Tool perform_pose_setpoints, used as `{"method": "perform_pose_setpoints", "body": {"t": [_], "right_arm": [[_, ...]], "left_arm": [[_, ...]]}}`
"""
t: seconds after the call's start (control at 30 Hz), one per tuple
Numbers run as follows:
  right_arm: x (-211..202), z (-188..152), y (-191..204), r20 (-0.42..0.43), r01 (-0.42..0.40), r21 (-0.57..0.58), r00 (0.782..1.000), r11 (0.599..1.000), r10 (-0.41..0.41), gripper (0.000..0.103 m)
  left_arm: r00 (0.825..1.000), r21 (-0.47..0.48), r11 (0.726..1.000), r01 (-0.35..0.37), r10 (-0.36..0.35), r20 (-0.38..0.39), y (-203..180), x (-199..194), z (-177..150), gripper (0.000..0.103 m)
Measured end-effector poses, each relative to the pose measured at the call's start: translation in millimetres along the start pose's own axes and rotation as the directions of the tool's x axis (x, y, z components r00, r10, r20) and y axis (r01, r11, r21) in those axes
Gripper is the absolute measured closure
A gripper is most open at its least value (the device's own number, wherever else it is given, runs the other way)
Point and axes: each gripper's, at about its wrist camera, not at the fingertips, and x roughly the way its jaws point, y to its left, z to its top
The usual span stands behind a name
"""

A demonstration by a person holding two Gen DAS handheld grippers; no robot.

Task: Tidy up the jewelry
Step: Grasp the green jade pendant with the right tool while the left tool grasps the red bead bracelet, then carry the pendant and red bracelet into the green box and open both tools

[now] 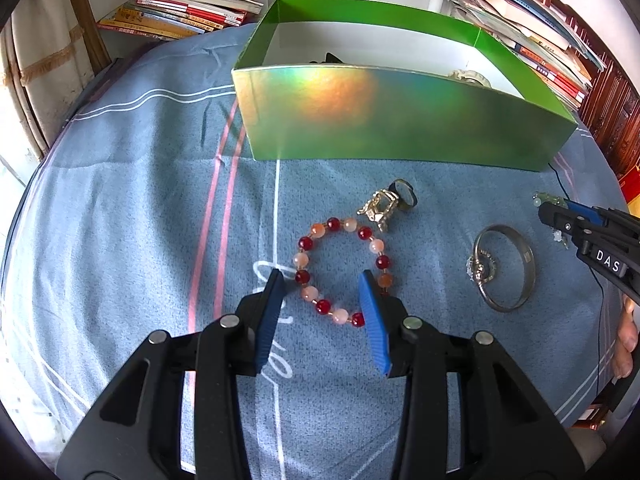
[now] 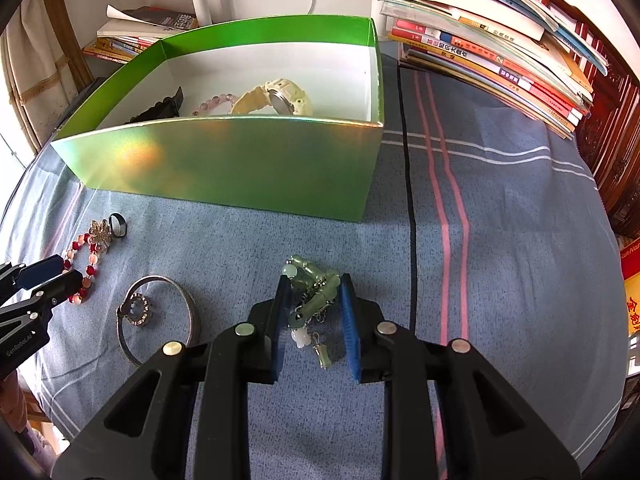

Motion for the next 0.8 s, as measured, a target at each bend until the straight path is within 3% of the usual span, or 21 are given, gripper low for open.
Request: {"method": "perform_pose_setpoints", "body": {"t": [0.4,0.47,0.53,0.57,0.8], "right_arm": [[-0.9,-1.9,-1.8,0.009,0.007,0.007,1.0,1.0,-0.007,0.078],[-1.3,-2.4,-2.1,0.012,0.008,0.007,1.0,1.0,-0.008,0.079],[-2.1,-3.3,-1.9,0.015,0.001,0.011,1.0,1.0,-0.001,0.089],[-2.4,-3.6,-2.2,0.015,-0.005,0.013,1.0,1.0,0.005,0.094],[-13.9,-3.5,-2.5,0.045,-0.017,0.027,0.999,0.999,0.016,0.095]], "left_arm": [[1.0,0.007,1.0,-0.004,0.004,0.002,-1.9,0.1,0.3,0.065],[1.0,0.007,1.0,-0.002,0.002,0.006,-2.4,-0.3,0.6,0.074],[1.0,0.002,1.0,0.0,0.0,0.004,-1.6,-0.5,1.1,0.095],[1.0,0.0,1.0,0.003,-0.003,0.0,-1.0,-0.5,1.4,0.095],[0.999,0.01,1.0,-0.002,0.001,0.038,0.1,-12.6,7.2,0.095]]}}
